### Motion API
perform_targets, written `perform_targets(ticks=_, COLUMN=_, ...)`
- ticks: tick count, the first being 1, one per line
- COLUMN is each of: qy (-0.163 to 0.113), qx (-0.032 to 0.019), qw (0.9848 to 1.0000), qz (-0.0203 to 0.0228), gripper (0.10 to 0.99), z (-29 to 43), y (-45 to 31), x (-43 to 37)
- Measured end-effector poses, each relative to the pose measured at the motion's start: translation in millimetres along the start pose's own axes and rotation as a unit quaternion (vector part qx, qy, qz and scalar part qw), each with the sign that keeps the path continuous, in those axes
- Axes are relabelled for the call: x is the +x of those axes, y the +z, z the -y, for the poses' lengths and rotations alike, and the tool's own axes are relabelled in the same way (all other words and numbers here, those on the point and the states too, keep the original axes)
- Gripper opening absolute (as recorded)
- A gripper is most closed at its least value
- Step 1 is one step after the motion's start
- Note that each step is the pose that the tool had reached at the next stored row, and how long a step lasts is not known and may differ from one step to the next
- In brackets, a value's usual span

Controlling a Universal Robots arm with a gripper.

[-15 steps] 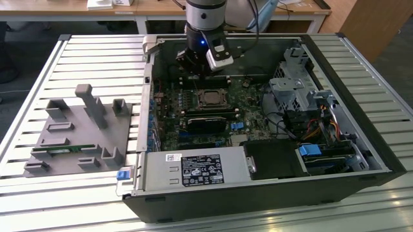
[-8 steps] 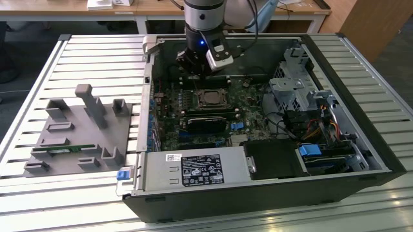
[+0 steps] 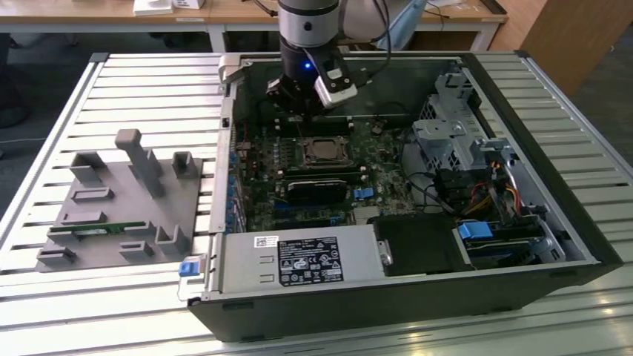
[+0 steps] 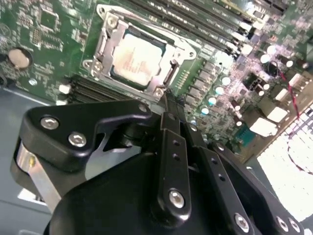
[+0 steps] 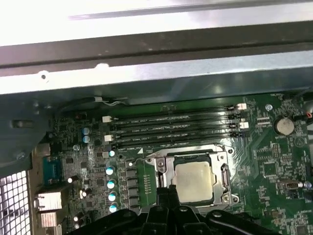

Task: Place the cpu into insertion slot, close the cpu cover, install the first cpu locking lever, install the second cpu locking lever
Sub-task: 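Install the first cpu locking lever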

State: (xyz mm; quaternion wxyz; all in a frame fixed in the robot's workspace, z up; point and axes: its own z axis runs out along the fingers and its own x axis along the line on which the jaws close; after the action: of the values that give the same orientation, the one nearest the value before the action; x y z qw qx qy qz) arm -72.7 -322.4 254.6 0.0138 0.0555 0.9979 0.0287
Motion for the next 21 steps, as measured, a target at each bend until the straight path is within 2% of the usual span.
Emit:
perform_targets(ticks=11, qy=-0.003, qx=-0.0002, qw=1.0000, qz=0.0000, gripper=0.106, z=1.6, y=-0.3, x=21.0)
perform_targets(ticks=21, qy=-0.003, qx=-0.0002, qw=1.0000, qz=0.0000, gripper=0.106, z=-6.3, y=-0.1, x=31.4)
